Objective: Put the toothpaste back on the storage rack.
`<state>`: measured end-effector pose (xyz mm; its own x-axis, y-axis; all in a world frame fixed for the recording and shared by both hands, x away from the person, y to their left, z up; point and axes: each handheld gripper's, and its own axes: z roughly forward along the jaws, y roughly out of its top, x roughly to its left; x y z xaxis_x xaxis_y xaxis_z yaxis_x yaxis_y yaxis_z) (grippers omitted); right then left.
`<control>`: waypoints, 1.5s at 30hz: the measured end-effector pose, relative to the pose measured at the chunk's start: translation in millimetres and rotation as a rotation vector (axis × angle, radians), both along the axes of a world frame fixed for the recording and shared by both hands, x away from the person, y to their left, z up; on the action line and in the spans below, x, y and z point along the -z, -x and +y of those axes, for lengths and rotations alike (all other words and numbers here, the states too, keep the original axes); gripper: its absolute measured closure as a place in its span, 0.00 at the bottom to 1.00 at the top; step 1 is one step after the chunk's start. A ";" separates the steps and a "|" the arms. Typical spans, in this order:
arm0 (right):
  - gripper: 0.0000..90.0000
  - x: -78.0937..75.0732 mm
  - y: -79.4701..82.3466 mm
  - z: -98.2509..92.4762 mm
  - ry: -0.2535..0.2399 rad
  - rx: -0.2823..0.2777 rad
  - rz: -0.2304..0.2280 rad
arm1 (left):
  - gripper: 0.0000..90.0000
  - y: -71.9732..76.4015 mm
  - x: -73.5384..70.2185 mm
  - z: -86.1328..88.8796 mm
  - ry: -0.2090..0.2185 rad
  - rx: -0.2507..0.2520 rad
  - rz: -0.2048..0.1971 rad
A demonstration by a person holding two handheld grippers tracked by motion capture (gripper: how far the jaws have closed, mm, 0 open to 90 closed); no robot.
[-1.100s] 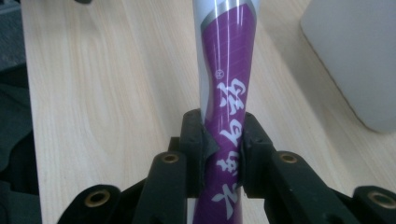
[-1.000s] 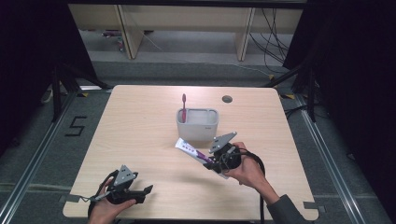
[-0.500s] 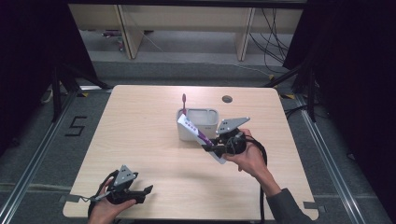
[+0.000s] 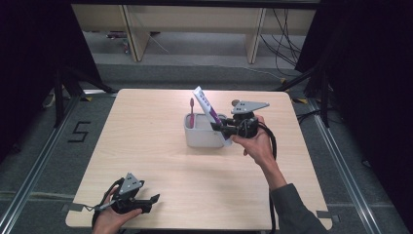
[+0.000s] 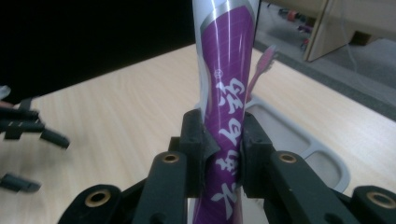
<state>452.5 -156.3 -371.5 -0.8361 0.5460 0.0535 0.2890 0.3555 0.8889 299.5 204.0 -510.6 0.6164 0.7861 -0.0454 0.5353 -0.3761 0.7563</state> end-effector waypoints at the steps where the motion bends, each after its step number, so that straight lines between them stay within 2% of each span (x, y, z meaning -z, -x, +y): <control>1: 0.84 -0.7 -2.5 0.4 -0.012 0.016 -0.004 | 0.26 -0.4 0.1 0.1 0.002 0.001 0.005; 3: 0.84 -1.6 -7.1 0.7 -0.030 0.023 0.003 | 0.26 -1.2 -0.1 0.3 0.003 -0.002 -0.002; 4: 0.84 -1.6 -9.9 1.2 -0.052 0.050 0.003 | 0.26 -1.2 -0.4 0.2 0.001 0.000 -0.001; 5: 0.84 -1.2 -13.8 1.0 -0.058 0.042 -0.024 | 0.26 -0.9 -0.2 0.2 0.000 0.007 -0.001; 6: 0.84 -1.0 -16.3 1.3 -0.066 0.052 -0.029 | 0.26 -0.5 0.1 -0.7 0.001 0.004 0.001; 7: 0.84 -0.5 -17.9 2.6 -0.076 0.058 -0.016 | 0.26 -0.6 0.0 -0.6 -0.014 0.001 0.003; 11: 0.84 2.4 -25.6 7.7 -0.095 0.072 -0.026 | 0.26 0.2 0.3 -1.2 -0.007 0.004 0.006; 12: 0.84 3.3 -28.5 9.1 -0.089 0.080 -0.046 | 0.26 -0.2 0.2 -0.7 -0.015 0.002 0.005; 13: 0.84 4.2 -29.3 10.9 -0.098 0.085 -0.033 | 0.26 -0.3 0.3 -0.5 -0.012 0.006 0.002; 14: 0.84 6.4 -32.6 12.8 -0.112 0.093 -0.048 | 0.26 0.3 -0.3 -0.3 -0.009 0.012 0.006; 16: 0.84 8.8 -34.9 16.1 -0.117 0.110 -0.023 | 0.26 0.2 0.3 -0.9 -0.008 0.006 0.002; 20: 0.84 14.0 -44.2 18.9 -0.122 0.119 -0.039 | 0.26 0.6 1.6 -2.0 -0.002 0.009 0.000; 24: 0.84 16.6 -51.0 22.2 -0.153 0.155 -0.023 | 0.26 0.6 1.1 -2.1 -0.010 0.012 0.007; 29: 0.84 19.3 -60.2 25.9 -0.152 0.178 -0.057 | 0.26 0.8 1.2 -2.1 -0.011 0.015 0.008; 30: 0.84 19.8 -59.9 27.2 -0.156 0.190 -0.031 | 0.26 1.1 1.1 -2.2 -0.010 0.012 0.010; 31: 0.84 20.5 -61.3 27.4 -0.155 0.195 -0.045 | 0.26 1.3 1.1 -2.3 -0.010 0.013 0.012; 33: 0.84 22.1 -62.3 29.9 -0.157 0.197 -0.033 | 0.26 1.1 1.2 -2.3 -0.014 0.018 0.010; 37: 0.84 27.1 -66.1 32.7 -0.142 0.211 -0.051 | 0.26 1.7 2.8 -3.6 -0.007 0.020 0.003; 38: 0.84 27.9 -64.6 33.8 -0.147 0.224 -0.018 | 0.26 1.8 2.7 -3.6 -0.008 0.020 0.002; 42: 0.84 30.9 -68.2 34.3 -0.165 0.219 -0.038 | 0.26 1.9 2.4 -3.0 -0.020 0.016 0.004; 43: 0.84 31.0 -67.0 35.7 -0.171 0.235 -0.036 | 0.26 1.8 2.6 -3.1 -0.018 0.021 0.009; 44: 0.84 30.7 -67.0 36.4 -0.166 0.226 -0.015 | 0.26 1.7 2.5 -2.8 -0.027 0.022 0.009; 45: 0.84 30.9 -67.3 36.7 -0.163 0.230 -0.024 | 0.26 1.7 2.4 -2.9 -0.027 0.023 0.009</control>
<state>519.8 -119.7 -402.4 -0.6936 0.7070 0.1382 0.3239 0.1347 0.9364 297.8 201.1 -513.0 0.6340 0.7727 -0.0297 0.5329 -0.4088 0.7409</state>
